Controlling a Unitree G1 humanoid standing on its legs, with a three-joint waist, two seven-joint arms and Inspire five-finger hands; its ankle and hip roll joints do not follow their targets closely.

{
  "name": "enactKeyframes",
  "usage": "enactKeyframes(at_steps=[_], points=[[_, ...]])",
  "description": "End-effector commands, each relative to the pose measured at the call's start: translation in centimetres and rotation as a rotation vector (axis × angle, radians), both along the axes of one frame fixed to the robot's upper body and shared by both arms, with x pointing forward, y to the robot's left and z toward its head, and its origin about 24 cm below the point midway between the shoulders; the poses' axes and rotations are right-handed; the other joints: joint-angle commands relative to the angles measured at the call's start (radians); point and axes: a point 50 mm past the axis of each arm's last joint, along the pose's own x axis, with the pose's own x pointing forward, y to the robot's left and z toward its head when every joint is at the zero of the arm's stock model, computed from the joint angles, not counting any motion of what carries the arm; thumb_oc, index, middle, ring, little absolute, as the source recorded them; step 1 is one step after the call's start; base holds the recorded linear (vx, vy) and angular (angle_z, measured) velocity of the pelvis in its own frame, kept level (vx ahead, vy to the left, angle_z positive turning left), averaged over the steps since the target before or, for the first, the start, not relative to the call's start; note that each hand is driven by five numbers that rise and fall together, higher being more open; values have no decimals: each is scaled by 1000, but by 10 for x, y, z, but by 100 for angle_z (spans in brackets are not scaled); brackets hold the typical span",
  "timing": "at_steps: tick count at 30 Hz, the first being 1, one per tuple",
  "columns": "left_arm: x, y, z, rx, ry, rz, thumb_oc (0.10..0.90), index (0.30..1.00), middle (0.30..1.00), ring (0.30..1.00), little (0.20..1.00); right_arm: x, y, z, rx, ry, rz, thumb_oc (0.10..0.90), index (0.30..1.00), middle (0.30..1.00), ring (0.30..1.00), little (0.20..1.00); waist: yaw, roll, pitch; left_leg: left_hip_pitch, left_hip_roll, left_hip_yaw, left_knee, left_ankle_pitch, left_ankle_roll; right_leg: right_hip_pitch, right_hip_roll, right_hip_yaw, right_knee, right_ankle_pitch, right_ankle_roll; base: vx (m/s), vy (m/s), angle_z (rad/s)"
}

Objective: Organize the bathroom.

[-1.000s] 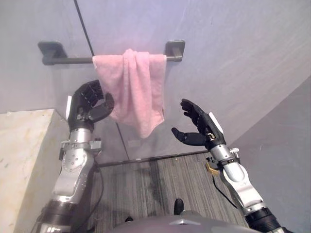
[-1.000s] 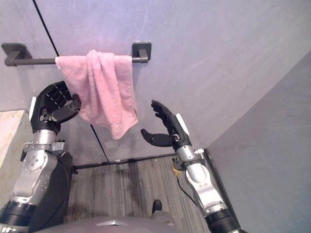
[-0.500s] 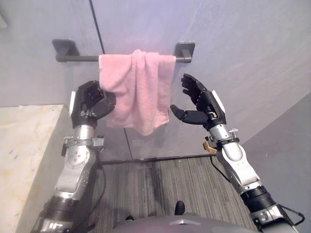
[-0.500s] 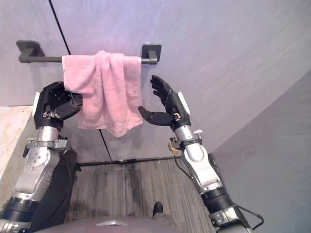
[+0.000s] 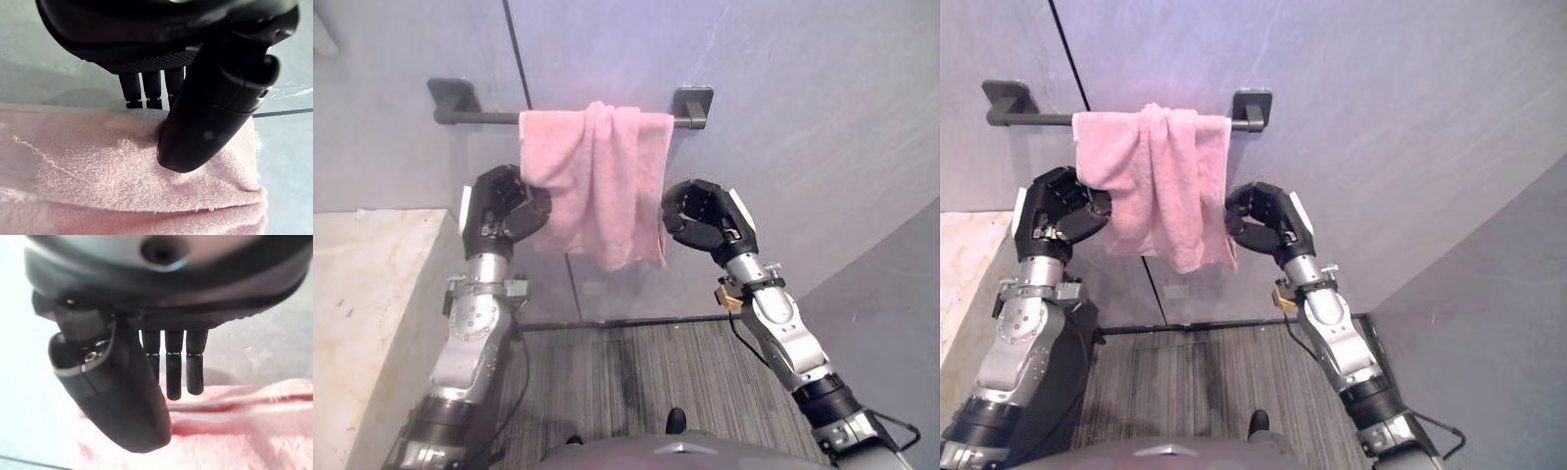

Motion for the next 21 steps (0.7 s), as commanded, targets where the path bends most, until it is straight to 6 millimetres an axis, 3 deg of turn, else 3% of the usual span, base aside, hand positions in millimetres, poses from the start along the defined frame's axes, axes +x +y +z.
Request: enactKeyframes(at_steps=[1,3,4,11,16,21], points=[[15,-4,52,-4,-319,31,400,300,300,300,300,11,-15,45,78,-242,-96,400,300,300,300,300,0,34,-36,3,-41,16,3,-48,32,88,-13,-29,33,-159,109,0,0,0],[12,-1,51,-25,-337,70,400,300,300,300,300,8,-17,41,86,-236,-125,400,300,300,300,300,-2,34,-35,4,-41,17,3,-49,33,88,-13,-27,33,-159,109,0,0,0],[3,8,49,-109,-390,194,400,300,300,300,300,3,-21,32,109,-220,-197,400,300,300,300,300,-10,33,-32,6,-41,18,3,-50,34,87,-12,-21,34,-159,107,0,0,0],[-22,26,42,-242,-496,508,400,300,300,300,300,-9,-27,19,166,-201,-329,400,300,300,300,300,-21,25,-26,10,-42,20,3,-52,34,92,-13,-22,30,-156,103,1,5,-3],[-31,33,36,-279,-494,629,400,300,300,300,300,-14,-35,17,212,-199,-399,400,300,300,300,300,-19,20,-22,11,-44,17,3,-53,34,96,-14,-29,27,-155,102,0,0,0],[-32,36,30,-261,-447,621,400,300,300,300,300,-16,-39,17,221,-205,-414,400,300,300,300,300,-17,16,-19,11,-46,15,3,-54,35,96,-17,-32,30,-154,103,0,0,0]])
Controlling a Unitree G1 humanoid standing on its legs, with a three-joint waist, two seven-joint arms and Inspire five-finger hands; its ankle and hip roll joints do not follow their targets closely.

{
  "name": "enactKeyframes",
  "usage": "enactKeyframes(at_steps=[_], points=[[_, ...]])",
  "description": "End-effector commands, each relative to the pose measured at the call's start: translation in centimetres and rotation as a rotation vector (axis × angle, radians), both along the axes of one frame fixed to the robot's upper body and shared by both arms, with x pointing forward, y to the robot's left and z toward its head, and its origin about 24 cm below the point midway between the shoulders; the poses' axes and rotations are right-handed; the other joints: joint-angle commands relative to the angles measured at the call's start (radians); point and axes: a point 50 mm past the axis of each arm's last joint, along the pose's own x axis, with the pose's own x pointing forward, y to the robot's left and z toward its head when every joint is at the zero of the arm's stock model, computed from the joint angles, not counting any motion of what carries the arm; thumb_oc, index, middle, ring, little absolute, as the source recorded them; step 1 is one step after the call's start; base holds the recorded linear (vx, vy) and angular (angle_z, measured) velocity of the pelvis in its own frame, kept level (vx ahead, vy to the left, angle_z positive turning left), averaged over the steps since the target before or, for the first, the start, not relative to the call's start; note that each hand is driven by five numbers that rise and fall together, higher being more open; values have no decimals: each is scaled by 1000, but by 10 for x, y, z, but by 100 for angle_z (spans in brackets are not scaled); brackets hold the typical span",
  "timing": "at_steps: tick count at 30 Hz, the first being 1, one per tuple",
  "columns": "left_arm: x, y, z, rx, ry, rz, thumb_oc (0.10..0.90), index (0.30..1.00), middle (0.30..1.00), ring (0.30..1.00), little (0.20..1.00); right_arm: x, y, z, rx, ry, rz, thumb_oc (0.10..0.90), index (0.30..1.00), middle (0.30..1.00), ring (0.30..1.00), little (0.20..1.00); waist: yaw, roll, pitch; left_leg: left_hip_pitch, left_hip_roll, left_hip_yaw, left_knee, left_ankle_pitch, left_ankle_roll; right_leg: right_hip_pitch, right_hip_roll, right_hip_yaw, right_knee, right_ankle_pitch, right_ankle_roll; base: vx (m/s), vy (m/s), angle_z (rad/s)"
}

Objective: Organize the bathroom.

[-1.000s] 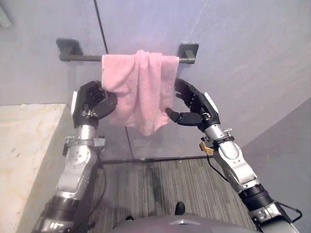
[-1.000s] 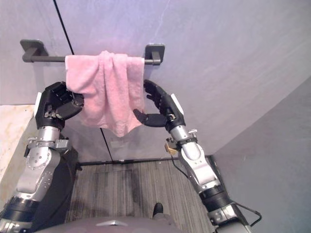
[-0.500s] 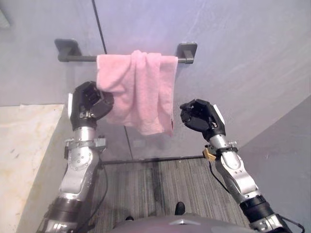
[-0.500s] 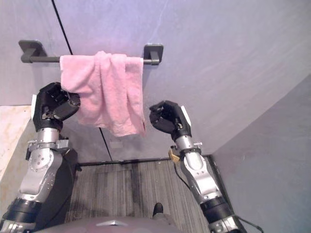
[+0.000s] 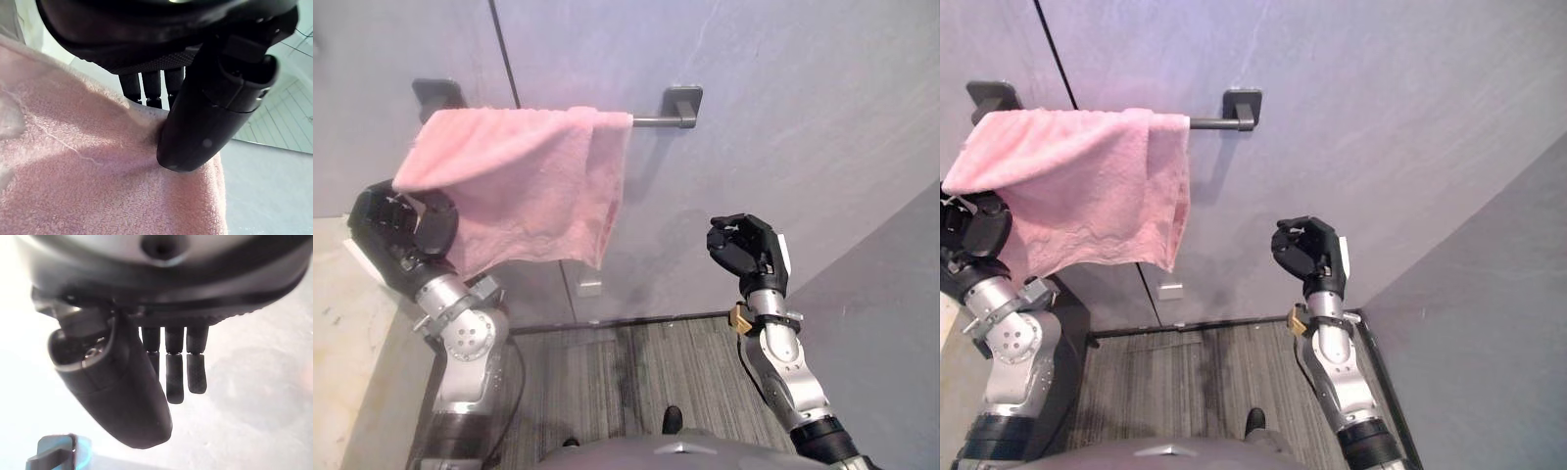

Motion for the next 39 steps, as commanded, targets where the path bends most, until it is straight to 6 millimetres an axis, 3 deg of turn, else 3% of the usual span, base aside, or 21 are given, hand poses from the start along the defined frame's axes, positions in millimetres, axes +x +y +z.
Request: enactKeyframes(at_steps=[1,3,4,5,6,7,8,11,12,16,24,31,33,34,39], points=[[5,7,29,85,-152,2,400,300,300,300,300,14,-11,57,19,-338,-52,400,300,300,300,300,8,29,-22,10,-47,10,3,-53,35,97,-19,-37,32,-151,102,0,0,0],[8,6,28,85,-138,-37,400,300,300,300,300,15,-10,57,20,-342,-40,400,300,300,300,300,9,30,-22,9,-47,9,3,-53,36,95,-20,-37,33,-150,103,0,0,0],[11,4,28,90,-124,-71,400,300,300,300,300,16,-8,57,12,-340,-10,449,373,373,373,373,9,31,-21,9,-48,8,3,-53,37,94,-20,-37,35,-150,104,0,0,0],[13,3,27,94,-116,-89,409,314,314,314,314,17,-7,57,11,-339,15,543,514,514,514,514,9,32,-21,8,-49,6,3,-53,38,93,-20,-36,35,-150,104,0,0,0],[15,1,27,100,-109,-109,430,345,345,345,345,18,-2,58,-5,-333,66,800,900,900,900,900,11,32,-22,7,-50,5,3,-52,38,92,-20,-36,36,-149,105,0,0,0],[15,1,27,100,-110,-110,430,345,345,345,345,18,-2,58,-5,-333,66,800,900,900,900,900,11,32,-22,7,-50,5,3,-52,38,92,-20,-36,36,-149,105,0,0,0],[18,-1,27,103,-95,-146,477,415,415,415,415,21,5,59,-54,-327,155,800,900,900,900,900,15,33,-23,7,-50,3,3,-51,37,91,-21,-37,37,-149,105,0,0,0],[19,-1,27,105,-91,-160,502,453,453,453,453,22,8,61,-83,-329,210,800,900,900,900,900,18,32,-23,6,-50,2,3,-51,37,91,-22,-38,36,-149,106,0,0,0],[23,-5,28,120,-76,-200,519,479,479,479,479,26,13,69,-138,-337,308,800,900,900,900,900,28,26,-25,4,-49,0,3,-50,35,91,-23,-43,37,-149,107,0,0,0],[30,-12,28,133,-58,-246,551,526,526,526,526,35,16,89,-161,-396,361,800,900,900,900,900,44,20,-27,2,-48,-6,3,-49,32,93,-22,-49,36,-146,107,29,-27,5],[39,-18,29,160,-34,-307,579,568,568,568,568,49,33,122,-205,-465,443,800,900,900,900,900,65,17,-30,2,-48,-8,3,-51,31,92,-25,-58,48,-153,106,23,-12,9],[43,-23,29,169,-20,-348,588,582,582,582,582,60,39,127,-191,-439,468,800,900,900,900,900,81,14,-33,2,-47,-10,3,-51,30,94,-26,-67,51,-156,106,24,-10,5],[44,-23,29,169,-18,-354,588,582,582,582,582,62,40,128,-187,-432,469,690,735,735,735,735,83,14,-33,2,-47,-12,3,-52,31,94,-26,-68,52,-157,105,15,-5,8],[44,-24,28,170,-16,-358,590,585,585,585,585,63,41,128,-184,-435,460,400,300,300,300,300,85,13,-33,2,-47,-11,3,-52,31,94,-26,-68,52,-157,104,9,-4,5],[43,-25,25,171,-10,-360,591,587,587,587,587,63,39,121,-179,-415,430,400,300,300,300,300,86,13,-32,3,-47,-9,3,-52,33,93,-27,-68,55,-158,104,4,0,1]])
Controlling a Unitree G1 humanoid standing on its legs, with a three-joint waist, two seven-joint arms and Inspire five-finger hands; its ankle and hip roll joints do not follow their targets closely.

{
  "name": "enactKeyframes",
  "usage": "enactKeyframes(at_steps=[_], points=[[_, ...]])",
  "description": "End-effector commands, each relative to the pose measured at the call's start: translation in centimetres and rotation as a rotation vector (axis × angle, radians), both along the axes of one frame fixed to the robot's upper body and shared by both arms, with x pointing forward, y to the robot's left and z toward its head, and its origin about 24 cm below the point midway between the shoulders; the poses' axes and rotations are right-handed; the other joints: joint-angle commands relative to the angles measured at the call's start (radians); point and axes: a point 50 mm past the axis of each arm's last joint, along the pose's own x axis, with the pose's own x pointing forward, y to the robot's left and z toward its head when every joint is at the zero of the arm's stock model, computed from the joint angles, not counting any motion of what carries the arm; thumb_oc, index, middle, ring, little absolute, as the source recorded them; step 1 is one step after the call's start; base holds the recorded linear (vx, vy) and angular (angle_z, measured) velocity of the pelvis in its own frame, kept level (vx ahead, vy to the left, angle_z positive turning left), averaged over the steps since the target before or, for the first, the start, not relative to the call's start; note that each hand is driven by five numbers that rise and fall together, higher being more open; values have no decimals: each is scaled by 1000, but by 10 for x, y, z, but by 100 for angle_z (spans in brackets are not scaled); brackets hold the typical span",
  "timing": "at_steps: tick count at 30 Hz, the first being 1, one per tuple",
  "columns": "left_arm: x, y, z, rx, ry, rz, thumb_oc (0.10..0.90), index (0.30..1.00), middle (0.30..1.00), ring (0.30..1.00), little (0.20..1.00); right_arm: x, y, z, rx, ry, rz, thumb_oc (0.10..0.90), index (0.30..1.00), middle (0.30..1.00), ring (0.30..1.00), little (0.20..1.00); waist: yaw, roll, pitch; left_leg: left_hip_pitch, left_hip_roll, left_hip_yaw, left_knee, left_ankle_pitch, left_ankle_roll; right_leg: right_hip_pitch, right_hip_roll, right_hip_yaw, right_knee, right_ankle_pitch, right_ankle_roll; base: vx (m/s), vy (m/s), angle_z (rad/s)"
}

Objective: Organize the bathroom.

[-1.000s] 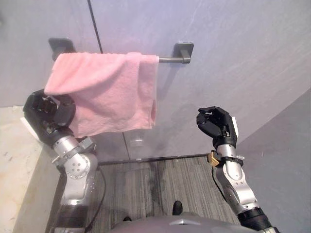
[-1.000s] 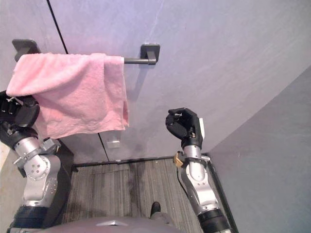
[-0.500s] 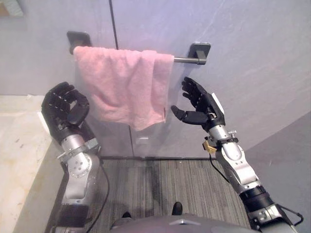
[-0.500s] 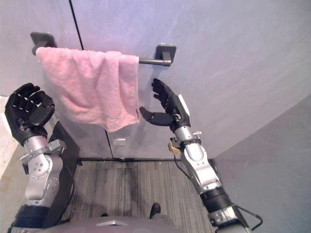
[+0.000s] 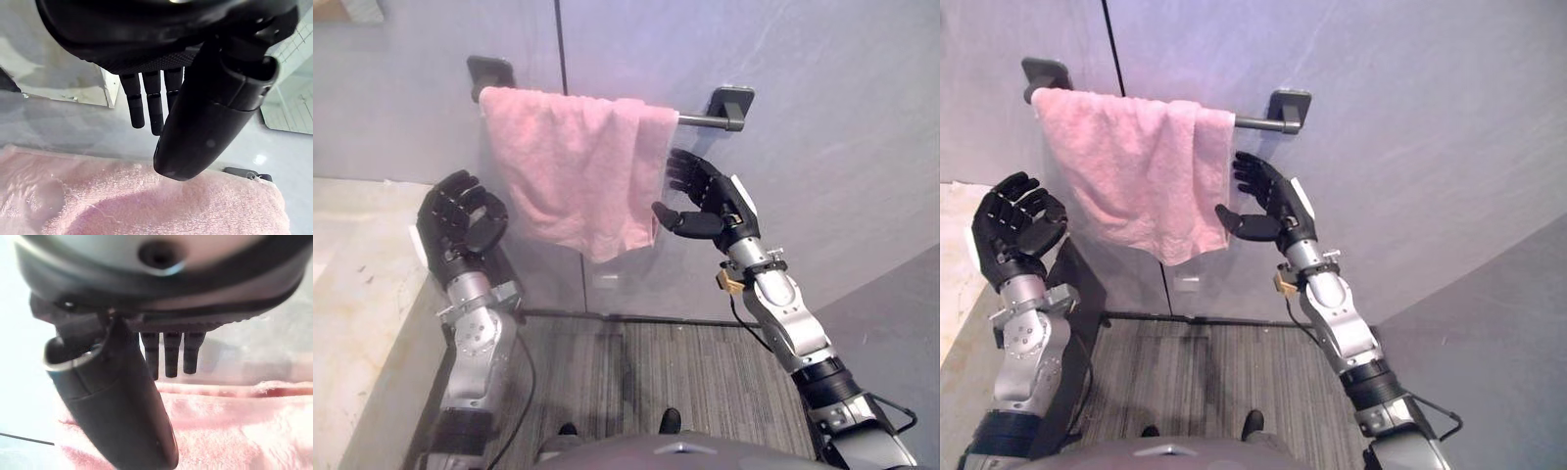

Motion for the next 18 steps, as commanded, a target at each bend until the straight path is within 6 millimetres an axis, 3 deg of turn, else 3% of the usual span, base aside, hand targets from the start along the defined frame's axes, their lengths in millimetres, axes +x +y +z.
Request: enactKeyframes(at_steps=[1,11,18], points=[[23,-13,47,128,-218,-103,590,585,585,585,585,13,2,56,55,-244,-3,400,300,300,300,300,6,38,-61,21,-48,48,3,-59,35,74,-21,-11,55,-147,108,0,0,0],[15,-5,42,120,-220,-52,593,589,589,589,589,-5,-27,23,126,-201,-218,400,300,300,300,300,-24,47,-55,25,-47,61,3,-63,41,65,-22,7,55,-141,113,0,0,0],[12,-3,40,113,-223,-14,593,589,589,589,589,-16,-33,15,179,-214,-336,400,300,300,300,300,-48,57,-49,30,-48,71,3,-65,45,61,-20,20,54,-138,114,-3,6,-2]])
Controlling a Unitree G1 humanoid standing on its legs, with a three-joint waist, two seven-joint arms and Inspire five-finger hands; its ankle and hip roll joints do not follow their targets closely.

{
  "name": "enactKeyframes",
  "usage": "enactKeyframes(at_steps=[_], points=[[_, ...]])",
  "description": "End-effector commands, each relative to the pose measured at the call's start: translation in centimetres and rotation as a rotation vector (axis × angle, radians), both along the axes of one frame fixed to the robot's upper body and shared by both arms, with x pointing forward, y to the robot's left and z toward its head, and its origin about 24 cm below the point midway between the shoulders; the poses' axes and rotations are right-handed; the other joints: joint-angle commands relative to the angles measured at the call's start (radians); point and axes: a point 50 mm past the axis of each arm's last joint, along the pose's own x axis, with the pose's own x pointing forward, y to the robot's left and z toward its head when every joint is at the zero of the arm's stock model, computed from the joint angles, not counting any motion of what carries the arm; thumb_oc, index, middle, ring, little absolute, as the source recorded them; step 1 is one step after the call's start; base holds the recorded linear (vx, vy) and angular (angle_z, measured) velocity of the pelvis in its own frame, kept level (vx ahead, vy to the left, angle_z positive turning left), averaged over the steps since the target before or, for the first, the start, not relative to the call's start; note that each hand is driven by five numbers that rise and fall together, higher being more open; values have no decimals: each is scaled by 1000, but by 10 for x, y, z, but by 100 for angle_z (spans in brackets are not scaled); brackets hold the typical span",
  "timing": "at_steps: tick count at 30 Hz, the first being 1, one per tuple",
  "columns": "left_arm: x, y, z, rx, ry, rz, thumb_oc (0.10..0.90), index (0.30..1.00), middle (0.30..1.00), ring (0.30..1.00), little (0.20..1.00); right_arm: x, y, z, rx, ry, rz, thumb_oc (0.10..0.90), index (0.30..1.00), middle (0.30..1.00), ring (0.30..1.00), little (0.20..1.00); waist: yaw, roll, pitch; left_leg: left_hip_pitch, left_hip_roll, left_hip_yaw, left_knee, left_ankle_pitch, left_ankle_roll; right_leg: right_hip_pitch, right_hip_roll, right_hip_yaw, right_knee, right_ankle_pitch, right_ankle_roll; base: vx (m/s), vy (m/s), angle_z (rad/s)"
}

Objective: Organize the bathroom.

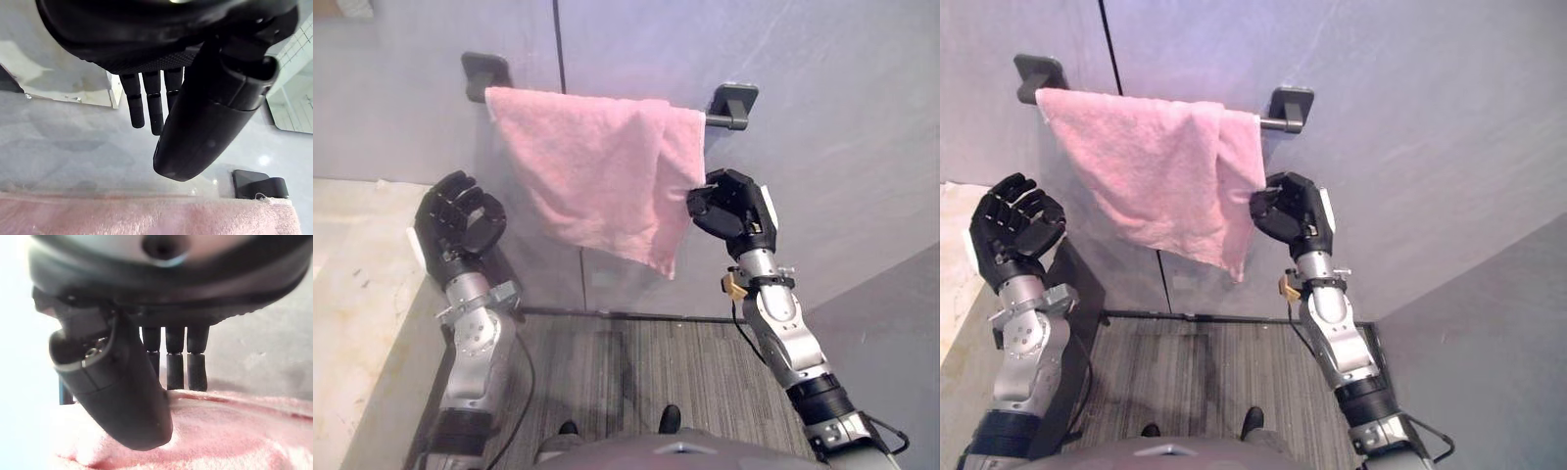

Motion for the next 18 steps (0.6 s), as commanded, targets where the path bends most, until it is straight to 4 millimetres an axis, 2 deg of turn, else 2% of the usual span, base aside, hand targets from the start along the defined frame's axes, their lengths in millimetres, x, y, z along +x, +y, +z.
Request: enactKeyframes(at_steps=[1,10,12,14,18], points=[[12,-5,40,115,-222,-40,593,589,589,589,589,-3,-17,28,-4,-193,-109,400,300,300,300,300,-21,59,-54,25,-37,67,3,-63,43,58,-10,15,52,-137,114,-11,24,-12],[13,-8,39,107,-217,-73,598,596,596,596,596,-4,-13,27,-9,-200,-78,400,300,300,300,300,-19,61,-56,25,-41,63,3,-64,44,61,-8,14,48,-138,112,-6,6,-5],[17,-12,38,95,-208,-165,616,625,625,625,625,-3,-13,27,-22,-197,-62,400,300,300,300,300,-18,61,-57,24,-41,63,3,-62,43,62,-9,12,48,-138,112,0,0,0],[22,-19,38,93,-190,-295,590,585,585,585,585,-2,-12,28,-29,-195,-43,400,300,300,300,300,-21,63,-59,24,-40,65,3,-61,43,60,-9,12,51,-139,113,0,0,0],[30,-27,42,109,-204,-434,587,580,580,580,580,-1,-9,26,-45,-188,-9,400,300,300,300,300,-29,72,-63,23,-38,70,3,-58,43,57,-10,14,53,-138,116,0,0,0]])
